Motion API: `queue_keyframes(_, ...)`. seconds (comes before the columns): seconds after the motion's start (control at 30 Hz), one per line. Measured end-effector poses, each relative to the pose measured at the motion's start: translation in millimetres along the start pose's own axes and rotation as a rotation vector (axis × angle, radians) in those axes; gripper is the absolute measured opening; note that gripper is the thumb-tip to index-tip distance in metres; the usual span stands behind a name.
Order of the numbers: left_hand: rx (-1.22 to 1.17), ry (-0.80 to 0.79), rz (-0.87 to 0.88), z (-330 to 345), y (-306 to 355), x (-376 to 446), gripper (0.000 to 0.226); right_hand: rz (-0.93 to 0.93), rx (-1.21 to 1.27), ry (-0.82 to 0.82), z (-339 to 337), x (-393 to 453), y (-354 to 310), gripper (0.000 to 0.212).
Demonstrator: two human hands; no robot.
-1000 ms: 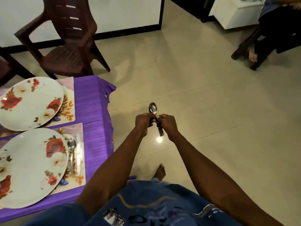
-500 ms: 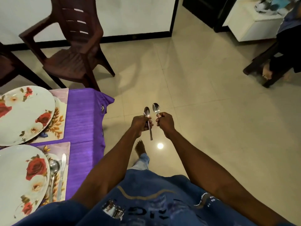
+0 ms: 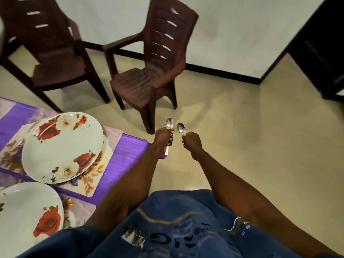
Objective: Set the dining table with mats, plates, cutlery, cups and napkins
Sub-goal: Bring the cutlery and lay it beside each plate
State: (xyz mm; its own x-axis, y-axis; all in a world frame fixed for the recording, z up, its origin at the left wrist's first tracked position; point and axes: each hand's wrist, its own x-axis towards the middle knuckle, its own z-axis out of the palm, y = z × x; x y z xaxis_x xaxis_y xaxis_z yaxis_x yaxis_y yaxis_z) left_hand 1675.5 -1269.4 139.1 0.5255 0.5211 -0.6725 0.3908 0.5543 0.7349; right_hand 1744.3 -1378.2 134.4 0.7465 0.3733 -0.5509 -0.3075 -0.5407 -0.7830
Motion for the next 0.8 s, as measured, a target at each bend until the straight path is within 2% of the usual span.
queue_keyframes(0.17,-0.197,0.24,0.015,-41,45,46,0.024,-0.08,-0.114,-0.146,62,76,-62,0.022)
queue_keyframes(0.27,-0.297,0.393,0.001,-68,63,73,0.027,-0.153,-0.247,-0.242,103,118,-88,0.021)
queue_keyframes(0.37,-0.399,0.53,-0.005,-87,85,99,0.023,-0.172,-0.372,-0.449,138,160,-119,0.014)
queue_keyframes(0.43,-0.487,0.64,-0.034,-97,101,112,0.022,-0.173,-0.452,-0.577,158,184,-142,0.018)
queue_keyframes(0.6,-0.7,0.864,-0.032,-103,145,141,0.023,-0.318,-0.583,-0.641,198,238,-202,0.015)
queue_keyframes(0.8,-0.824,1.069,0.01,-115,183,152,0.024,-0.366,-0.756,-0.772,254,264,-242,0.016)
